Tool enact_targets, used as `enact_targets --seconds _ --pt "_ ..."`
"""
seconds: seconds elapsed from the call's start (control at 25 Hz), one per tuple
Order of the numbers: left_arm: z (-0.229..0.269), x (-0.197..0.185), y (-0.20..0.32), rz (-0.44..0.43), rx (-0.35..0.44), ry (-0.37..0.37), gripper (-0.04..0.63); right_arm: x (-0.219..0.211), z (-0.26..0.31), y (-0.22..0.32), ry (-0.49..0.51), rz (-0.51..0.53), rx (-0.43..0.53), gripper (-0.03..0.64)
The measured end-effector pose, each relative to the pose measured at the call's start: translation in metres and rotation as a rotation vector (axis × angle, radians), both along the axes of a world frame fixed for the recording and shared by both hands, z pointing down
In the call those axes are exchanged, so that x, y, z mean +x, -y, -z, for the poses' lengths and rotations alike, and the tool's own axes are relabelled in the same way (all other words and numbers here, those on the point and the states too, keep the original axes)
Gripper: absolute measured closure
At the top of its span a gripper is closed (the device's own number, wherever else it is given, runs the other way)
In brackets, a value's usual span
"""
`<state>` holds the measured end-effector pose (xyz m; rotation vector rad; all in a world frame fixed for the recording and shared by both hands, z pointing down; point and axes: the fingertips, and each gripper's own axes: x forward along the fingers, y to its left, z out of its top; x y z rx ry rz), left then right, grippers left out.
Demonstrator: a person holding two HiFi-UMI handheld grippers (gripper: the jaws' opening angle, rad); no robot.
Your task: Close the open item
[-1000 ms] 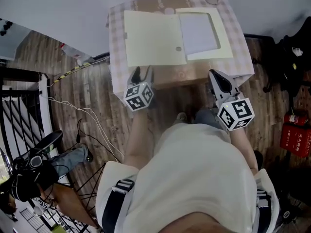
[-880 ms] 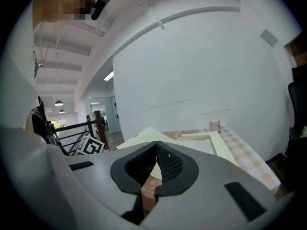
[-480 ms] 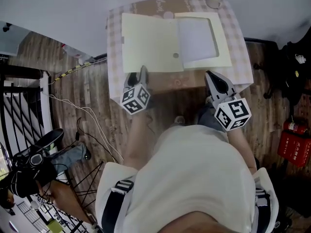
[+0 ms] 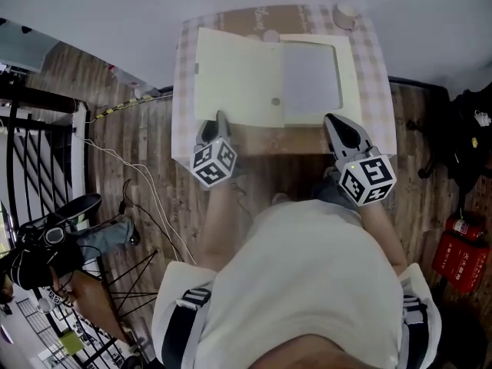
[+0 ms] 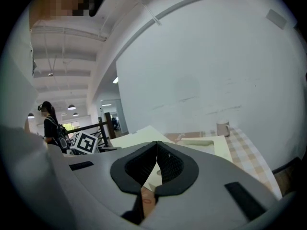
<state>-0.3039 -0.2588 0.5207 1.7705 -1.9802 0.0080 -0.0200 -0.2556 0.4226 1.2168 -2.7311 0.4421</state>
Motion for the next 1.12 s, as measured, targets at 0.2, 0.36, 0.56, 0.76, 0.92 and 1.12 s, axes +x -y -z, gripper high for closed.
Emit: enact_targets --seconds 0.2,0.36,0.56,0.76,0.92,1.12 --pt "0.019 0.019 -0.003 0.038 0.036 0.006 0.556 0.011 0.002 0.014 0.005 0.052 0.006 0.615" --pt "0.036 0.039 -0.003 0.068 0.074 0.001 0.573 0.022 0.005 0.028 0.009 0.083 0.014 0.615" --pt "0.058 0.066 0.000 0.059 0.109 -0.001 0.578 0.036 0.011 0.043 0.026 0.099 0.022 0.617" --pt "0.074 0.098 0.000 0.034 0.128 0.003 0.578 0.052 0.014 0.055 0.049 0.109 0.027 0.615" --pt "0.082 0.121 0.003 0.006 0.134 0.021 0.577 0.061 0.015 0.064 0.064 0.120 0.028 0.617" --pt "0.087 0.159 0.005 -0.043 0.135 0.062 0.569 0.079 0.016 0.076 0.068 0.131 0.032 0.617"
